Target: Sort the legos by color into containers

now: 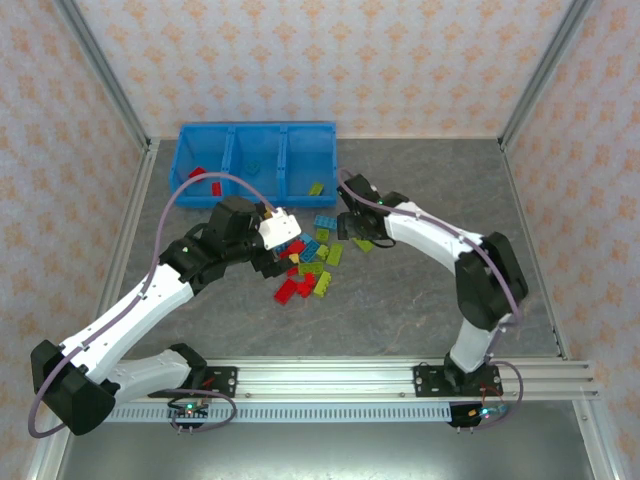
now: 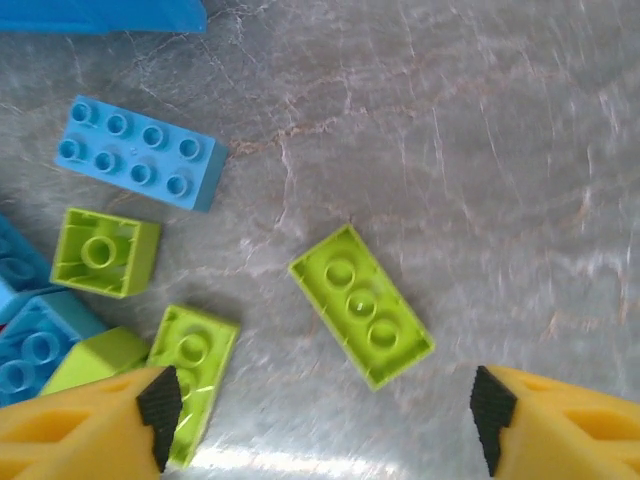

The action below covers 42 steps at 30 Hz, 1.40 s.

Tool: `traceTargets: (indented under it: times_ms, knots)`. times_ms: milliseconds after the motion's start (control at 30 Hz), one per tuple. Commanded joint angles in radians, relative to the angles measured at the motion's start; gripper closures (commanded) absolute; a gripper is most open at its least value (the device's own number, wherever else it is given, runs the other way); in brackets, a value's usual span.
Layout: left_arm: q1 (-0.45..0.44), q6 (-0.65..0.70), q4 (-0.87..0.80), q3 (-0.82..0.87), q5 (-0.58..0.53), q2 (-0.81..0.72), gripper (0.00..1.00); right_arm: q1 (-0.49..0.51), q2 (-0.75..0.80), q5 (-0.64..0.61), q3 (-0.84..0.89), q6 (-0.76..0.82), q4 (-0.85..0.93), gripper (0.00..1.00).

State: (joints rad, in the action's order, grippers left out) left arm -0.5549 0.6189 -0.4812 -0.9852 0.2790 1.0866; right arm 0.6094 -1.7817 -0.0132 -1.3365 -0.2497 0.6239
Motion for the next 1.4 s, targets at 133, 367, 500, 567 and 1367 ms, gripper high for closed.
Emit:
traceTargets:
  times_ms: [133,367,500,567,1367]
  knots:
    - [-0.004,0.033,0.025,0.033,-0.033,-0.028,0.0,-0.056,-0.186,0.067,-0.074,0.193,0.089,0.26]
    - [-0.005,0.037,0.03,0.037,-0.034,-0.023,0.0,-0.06,-0.217,0.11,-0.057,0.156,0.069,0.6]
    - [-0.005,0.019,0.042,0.036,-0.064,-0.022,0.0,-0.06,-0.168,0.061,-0.073,0.118,0.094,0.77]
    - [-0.005,-0.046,0.088,0.039,-0.12,-0.025,0.0,-0.061,-0.089,0.068,-0.073,0.089,0.073,0.79]
    - [0.057,-0.347,0.264,0.023,-0.708,0.007,0.0,0.027,-0.502,0.011,-0.813,0.039,-0.137,0.51]
